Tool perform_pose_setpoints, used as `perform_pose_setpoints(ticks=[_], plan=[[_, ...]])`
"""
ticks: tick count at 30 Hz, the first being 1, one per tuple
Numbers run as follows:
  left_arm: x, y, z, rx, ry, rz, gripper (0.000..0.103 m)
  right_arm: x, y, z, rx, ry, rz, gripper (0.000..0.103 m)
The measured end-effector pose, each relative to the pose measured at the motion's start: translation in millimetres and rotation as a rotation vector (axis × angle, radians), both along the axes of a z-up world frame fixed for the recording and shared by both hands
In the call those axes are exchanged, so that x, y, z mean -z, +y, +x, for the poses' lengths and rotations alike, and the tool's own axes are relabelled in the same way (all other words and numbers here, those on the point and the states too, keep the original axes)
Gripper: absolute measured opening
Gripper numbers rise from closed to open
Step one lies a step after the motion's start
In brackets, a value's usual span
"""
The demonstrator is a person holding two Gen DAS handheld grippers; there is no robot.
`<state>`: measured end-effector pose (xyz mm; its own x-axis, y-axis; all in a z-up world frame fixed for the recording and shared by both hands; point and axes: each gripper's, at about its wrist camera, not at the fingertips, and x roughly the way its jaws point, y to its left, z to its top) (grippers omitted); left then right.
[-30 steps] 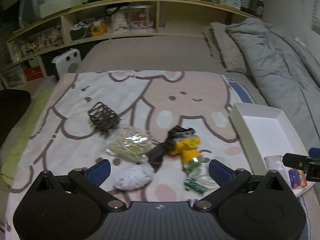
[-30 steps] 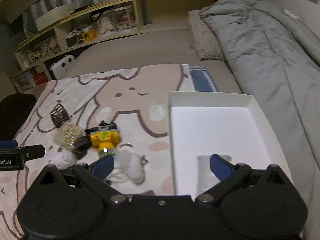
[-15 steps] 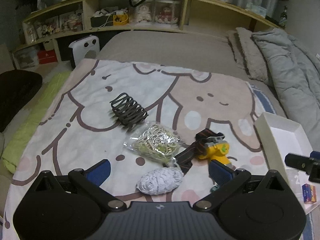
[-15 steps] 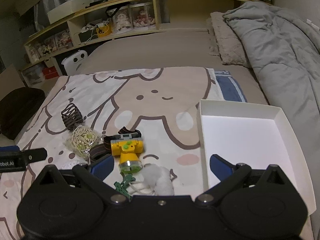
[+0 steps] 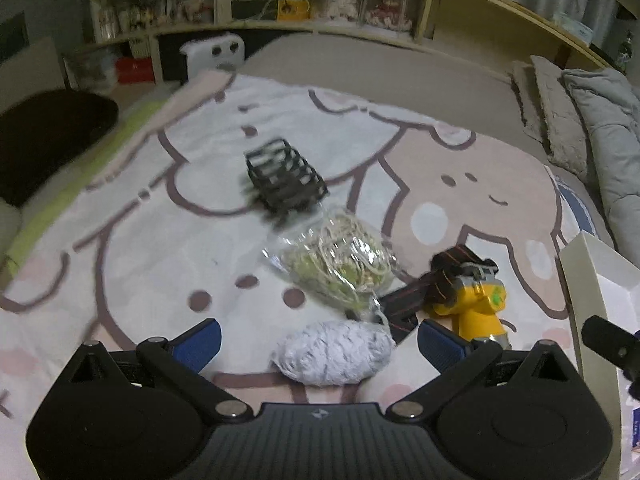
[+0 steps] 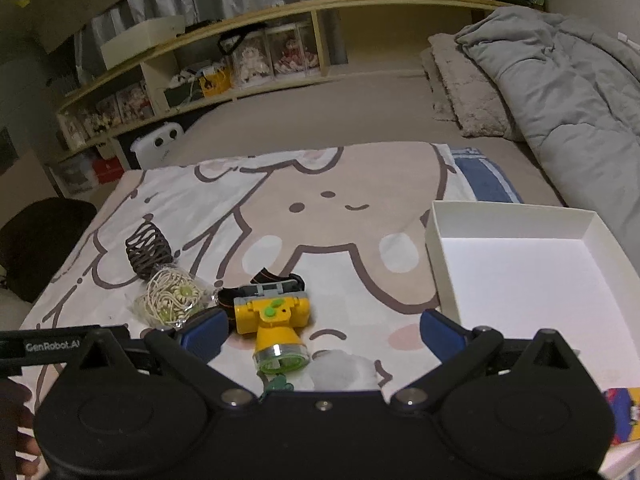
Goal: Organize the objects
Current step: 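Grasp the white knit ball with the left gripper while the right grasps the green clip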
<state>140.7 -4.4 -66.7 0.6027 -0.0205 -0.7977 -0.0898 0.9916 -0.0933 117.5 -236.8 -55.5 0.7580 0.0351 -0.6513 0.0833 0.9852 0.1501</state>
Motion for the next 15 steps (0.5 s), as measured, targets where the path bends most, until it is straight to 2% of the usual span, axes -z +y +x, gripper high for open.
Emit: perform_pose_setpoints(ticks=[4,9,12,14,15], plan=[[18.5,-1.2,3.8,-0.027,0.034,-0.021,0.103,16.9,0.6,-0.1,-0.039,-0.007,-0.017,0.103],[39.6,5.4,8.6,-0.076,0.075,-0.097,0.103,36.5,5.4,-1.8,-0.11,0.03,-0.041,0.103],[45.6,6.5,11.2,-0.074,0.084,-0.116,0.102,45.4,13.2,-6.0,-0.196,0.044,-0.068,0.102],[46.8,5.8,12.9,-0.069,0.085,-0.12,0.102,49.9,18.4,-6.9,-0.253,0.062,-0.069,0.091],[47.6,5.5,13.9,-0.067,0.086,-0.121,0.101,52.2,21.1,-7.0,-0.29,0.07,-0.063,0.081]])
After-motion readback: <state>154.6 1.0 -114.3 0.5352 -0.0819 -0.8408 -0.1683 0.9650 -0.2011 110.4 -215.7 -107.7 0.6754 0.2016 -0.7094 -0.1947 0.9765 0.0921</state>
